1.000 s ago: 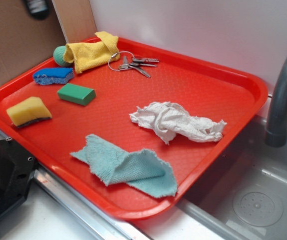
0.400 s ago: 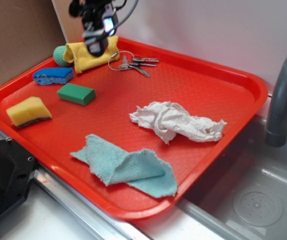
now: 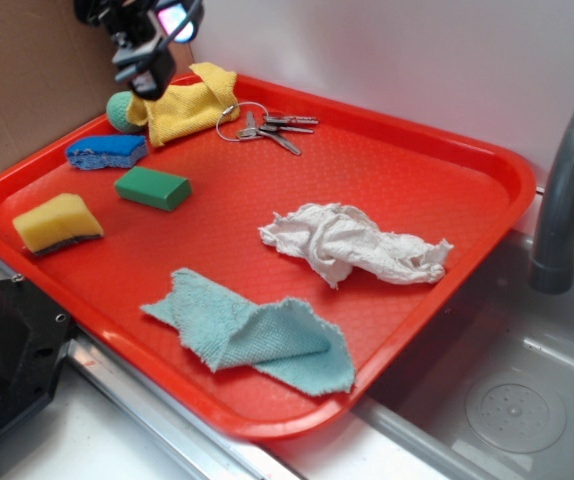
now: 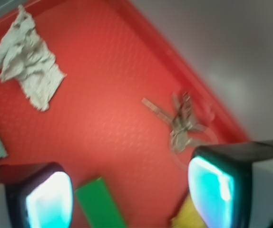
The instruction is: Grab the green block.
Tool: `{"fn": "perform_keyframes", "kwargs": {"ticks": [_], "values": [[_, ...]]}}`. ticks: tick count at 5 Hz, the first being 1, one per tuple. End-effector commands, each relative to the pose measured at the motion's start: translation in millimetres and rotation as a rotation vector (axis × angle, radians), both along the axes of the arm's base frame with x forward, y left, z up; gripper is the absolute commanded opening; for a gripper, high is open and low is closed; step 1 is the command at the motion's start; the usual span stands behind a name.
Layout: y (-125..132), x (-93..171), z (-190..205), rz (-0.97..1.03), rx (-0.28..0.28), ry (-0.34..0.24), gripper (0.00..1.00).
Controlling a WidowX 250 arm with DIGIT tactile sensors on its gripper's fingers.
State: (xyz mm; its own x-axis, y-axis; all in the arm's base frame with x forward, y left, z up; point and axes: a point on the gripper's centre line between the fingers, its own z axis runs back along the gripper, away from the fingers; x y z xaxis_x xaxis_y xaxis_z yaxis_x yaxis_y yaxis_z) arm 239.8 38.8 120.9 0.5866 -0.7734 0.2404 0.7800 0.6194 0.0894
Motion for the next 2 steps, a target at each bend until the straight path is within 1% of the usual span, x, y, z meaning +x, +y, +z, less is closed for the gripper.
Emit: {"fn": "perform_keyframes", "kwargs": {"ticks": [1, 2], "values": [[-4, -55, -46, -0.006, 0.013, 0.124, 1.00], [-1, -64, -63, -0.016, 0.016, 0.159, 1.00]]}}
